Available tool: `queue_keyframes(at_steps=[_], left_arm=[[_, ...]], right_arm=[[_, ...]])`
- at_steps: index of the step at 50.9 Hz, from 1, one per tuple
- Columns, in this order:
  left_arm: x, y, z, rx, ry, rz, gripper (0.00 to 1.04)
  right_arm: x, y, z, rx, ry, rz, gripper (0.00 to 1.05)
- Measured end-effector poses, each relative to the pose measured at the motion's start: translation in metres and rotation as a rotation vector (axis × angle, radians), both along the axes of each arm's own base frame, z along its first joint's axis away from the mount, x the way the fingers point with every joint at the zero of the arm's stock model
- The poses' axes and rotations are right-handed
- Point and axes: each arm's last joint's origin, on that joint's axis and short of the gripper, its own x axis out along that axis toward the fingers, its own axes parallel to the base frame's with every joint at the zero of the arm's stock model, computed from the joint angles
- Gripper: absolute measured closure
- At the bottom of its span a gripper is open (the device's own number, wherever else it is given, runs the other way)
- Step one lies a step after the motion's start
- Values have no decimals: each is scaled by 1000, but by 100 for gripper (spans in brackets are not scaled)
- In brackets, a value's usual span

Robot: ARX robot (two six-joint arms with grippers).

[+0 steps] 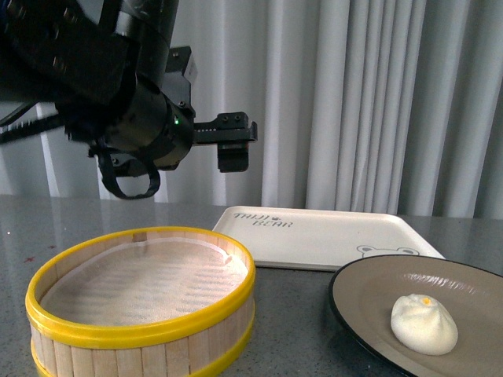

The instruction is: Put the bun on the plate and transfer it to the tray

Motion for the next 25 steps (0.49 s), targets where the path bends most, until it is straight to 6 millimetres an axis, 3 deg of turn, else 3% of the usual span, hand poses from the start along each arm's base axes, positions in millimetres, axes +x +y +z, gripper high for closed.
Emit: queue_keyframes(at_steps=[4, 10, 18, 25], left_arm=[[-18, 9, -8, 12, -124, 39, 30], [-56, 42, -21, 9, -243, 76, 50], [-99, 81, -54, 31, -231, 119, 78], [-131, 93, -79, 40, -202, 82, 101]], right_arm=[[0, 0, 0, 0, 0, 0, 9], [0, 0, 0, 0, 0, -3, 9], [0, 0, 0, 0, 0, 0, 9], [0, 0, 0, 0, 0, 0, 9]])
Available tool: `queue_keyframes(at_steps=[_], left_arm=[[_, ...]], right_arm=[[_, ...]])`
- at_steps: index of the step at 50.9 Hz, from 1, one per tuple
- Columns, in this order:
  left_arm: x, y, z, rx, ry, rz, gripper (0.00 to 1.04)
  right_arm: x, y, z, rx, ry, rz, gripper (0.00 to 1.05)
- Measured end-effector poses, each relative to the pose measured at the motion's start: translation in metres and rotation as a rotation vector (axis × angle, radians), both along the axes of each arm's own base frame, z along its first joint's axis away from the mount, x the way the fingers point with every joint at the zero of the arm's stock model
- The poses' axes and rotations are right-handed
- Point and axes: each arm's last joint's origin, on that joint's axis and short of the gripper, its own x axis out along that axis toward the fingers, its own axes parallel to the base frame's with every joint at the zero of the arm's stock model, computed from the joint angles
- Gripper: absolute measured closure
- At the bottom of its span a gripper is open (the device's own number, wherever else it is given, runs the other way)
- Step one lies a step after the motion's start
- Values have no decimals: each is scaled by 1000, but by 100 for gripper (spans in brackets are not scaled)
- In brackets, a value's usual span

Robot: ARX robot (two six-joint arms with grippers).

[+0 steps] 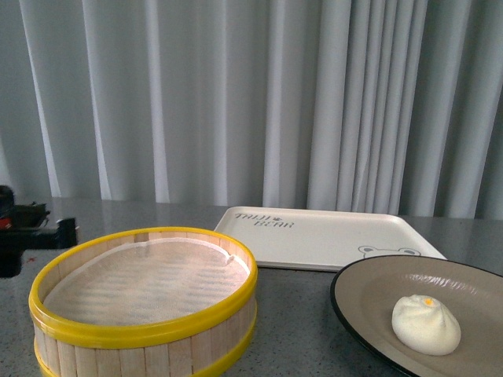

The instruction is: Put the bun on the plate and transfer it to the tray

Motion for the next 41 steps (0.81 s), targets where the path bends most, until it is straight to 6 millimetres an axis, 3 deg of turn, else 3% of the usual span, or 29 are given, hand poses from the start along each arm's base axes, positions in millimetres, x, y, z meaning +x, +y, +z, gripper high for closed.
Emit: queue_keyframes(at_steps=[14, 41], left_arm=[[-47, 23, -23, 5, 1, 18, 101], [-108, 46, -46, 4, -2, 16, 101]], right_arm=[[0, 0, 0, 0, 0, 0, 9], [0, 0, 0, 0, 0, 0, 9]])
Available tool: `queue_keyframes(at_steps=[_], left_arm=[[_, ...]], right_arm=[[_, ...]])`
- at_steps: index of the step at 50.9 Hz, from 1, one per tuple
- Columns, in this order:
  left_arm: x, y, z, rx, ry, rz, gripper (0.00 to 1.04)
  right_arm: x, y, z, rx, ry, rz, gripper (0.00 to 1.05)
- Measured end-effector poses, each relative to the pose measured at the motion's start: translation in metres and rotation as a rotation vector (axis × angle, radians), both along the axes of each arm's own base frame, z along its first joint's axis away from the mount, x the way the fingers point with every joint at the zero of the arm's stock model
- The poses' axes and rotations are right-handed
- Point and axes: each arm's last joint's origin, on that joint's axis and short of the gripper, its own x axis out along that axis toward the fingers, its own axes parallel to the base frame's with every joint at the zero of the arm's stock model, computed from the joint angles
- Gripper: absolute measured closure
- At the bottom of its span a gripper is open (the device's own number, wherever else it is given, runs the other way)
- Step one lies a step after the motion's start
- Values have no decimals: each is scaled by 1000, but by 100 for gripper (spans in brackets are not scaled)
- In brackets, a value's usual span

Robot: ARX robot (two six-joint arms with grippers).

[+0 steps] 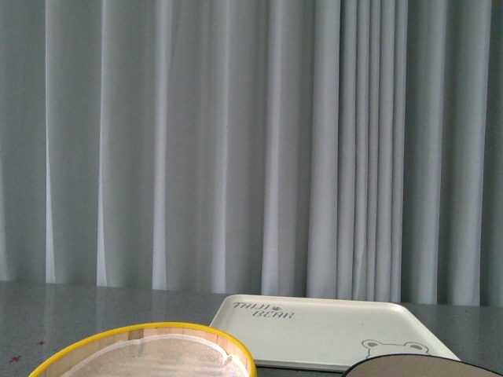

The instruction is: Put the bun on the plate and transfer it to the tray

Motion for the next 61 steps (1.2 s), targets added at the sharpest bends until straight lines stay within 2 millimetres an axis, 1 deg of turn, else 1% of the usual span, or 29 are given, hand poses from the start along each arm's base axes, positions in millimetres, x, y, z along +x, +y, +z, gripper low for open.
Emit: queue_keyframes(at_steps=[8, 34, 61], left_arm=[[-12, 0, -9, 0, -10, -1, 101], [-34, 0, -1, 0, -36, -1, 101], [-48, 0, 0, 0, -38, -1, 101]], right_arm=[[0, 0, 0, 0, 0, 0, 9], [0, 0, 0, 0, 0, 0, 9], [0, 0, 0, 0, 0, 0, 9]])
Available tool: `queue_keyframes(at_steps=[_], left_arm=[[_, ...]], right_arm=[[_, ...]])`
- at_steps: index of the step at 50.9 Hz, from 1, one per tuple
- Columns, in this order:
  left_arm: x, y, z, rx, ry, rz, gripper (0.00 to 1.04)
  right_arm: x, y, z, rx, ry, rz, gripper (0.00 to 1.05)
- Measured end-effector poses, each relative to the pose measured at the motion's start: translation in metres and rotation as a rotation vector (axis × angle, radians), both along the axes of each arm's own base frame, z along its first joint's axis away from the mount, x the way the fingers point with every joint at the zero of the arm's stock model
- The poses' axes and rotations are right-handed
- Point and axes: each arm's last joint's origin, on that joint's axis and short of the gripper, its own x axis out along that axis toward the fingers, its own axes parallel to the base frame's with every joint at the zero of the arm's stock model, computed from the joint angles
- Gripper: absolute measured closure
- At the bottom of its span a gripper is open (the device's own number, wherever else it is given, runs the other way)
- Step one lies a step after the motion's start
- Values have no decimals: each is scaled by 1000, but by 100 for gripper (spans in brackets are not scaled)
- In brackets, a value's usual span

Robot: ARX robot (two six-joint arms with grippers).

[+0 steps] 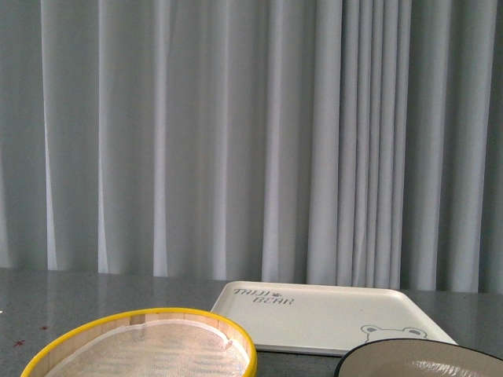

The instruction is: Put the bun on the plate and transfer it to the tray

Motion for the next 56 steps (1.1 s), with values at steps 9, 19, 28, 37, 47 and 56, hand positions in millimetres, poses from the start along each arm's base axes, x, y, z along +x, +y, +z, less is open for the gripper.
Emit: queue_keyframes(at_steps=[9, 19, 28, 37, 47, 56], left_arm=[[-3, 0, 0, 0, 0, 0, 101], [-14, 0, -3, 0, 3, -2, 101], [-14, 0, -3, 0, 7, -2, 100], [-14, 0, -3, 0, 7, -2, 73], [-14, 0, -3, 0, 7, -2, 32], [-14, 0, -3, 2, 7, -2, 5]], right_arm=[[0, 0, 0, 0, 0, 0, 9], [0, 0, 0, 0, 0, 0, 9], [0, 0, 0, 0, 0, 0, 9], [0, 0, 0, 0, 0, 0, 9], [0, 0, 0, 0, 0, 0, 9], [0, 0, 0, 0, 0, 0, 9]])
